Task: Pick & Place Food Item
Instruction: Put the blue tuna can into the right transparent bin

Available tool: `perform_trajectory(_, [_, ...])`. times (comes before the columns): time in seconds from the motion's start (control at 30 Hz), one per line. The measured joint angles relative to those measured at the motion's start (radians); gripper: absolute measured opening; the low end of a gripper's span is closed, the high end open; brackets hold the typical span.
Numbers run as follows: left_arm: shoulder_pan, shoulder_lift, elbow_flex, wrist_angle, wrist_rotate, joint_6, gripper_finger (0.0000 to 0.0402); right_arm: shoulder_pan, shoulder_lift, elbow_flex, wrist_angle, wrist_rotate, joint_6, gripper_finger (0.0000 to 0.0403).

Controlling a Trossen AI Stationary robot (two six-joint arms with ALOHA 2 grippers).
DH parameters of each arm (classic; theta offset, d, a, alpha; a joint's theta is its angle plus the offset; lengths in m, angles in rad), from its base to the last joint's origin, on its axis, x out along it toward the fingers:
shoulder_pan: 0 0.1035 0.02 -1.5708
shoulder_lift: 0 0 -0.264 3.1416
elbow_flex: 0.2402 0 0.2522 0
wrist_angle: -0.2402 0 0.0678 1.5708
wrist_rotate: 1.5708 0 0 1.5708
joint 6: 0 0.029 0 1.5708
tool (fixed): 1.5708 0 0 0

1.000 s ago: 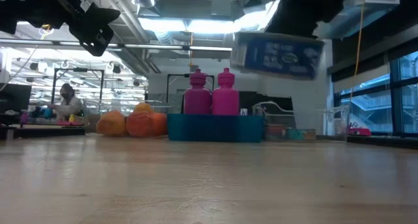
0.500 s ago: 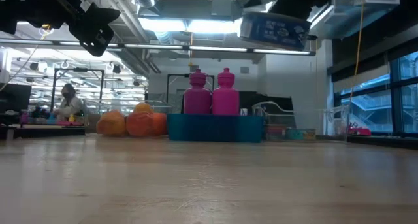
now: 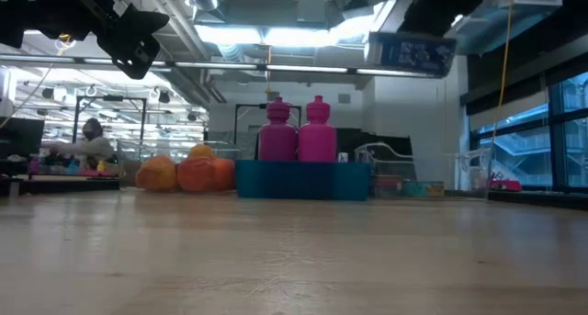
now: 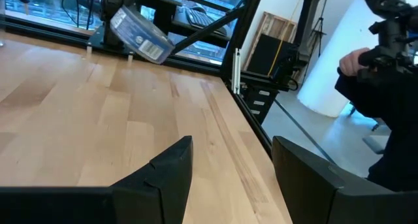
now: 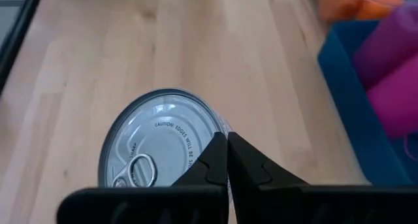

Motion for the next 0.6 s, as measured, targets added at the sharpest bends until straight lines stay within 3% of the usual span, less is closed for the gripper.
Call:
perform_trajectory(0.37, [0.0, 0.0, 0.0, 0.0, -0.006, 0.0, 0.0198, -0.038, -0.202, -0.245, 0.178, 0.001, 0.034, 0.0])
perform_trajectory(0.6, [0.0, 0.0, 0.0, 0.001, -0.009, 0.0, 0.02, -0.086, -0.332, -0.361, 0.18, 0.016, 0.074, 0.0])
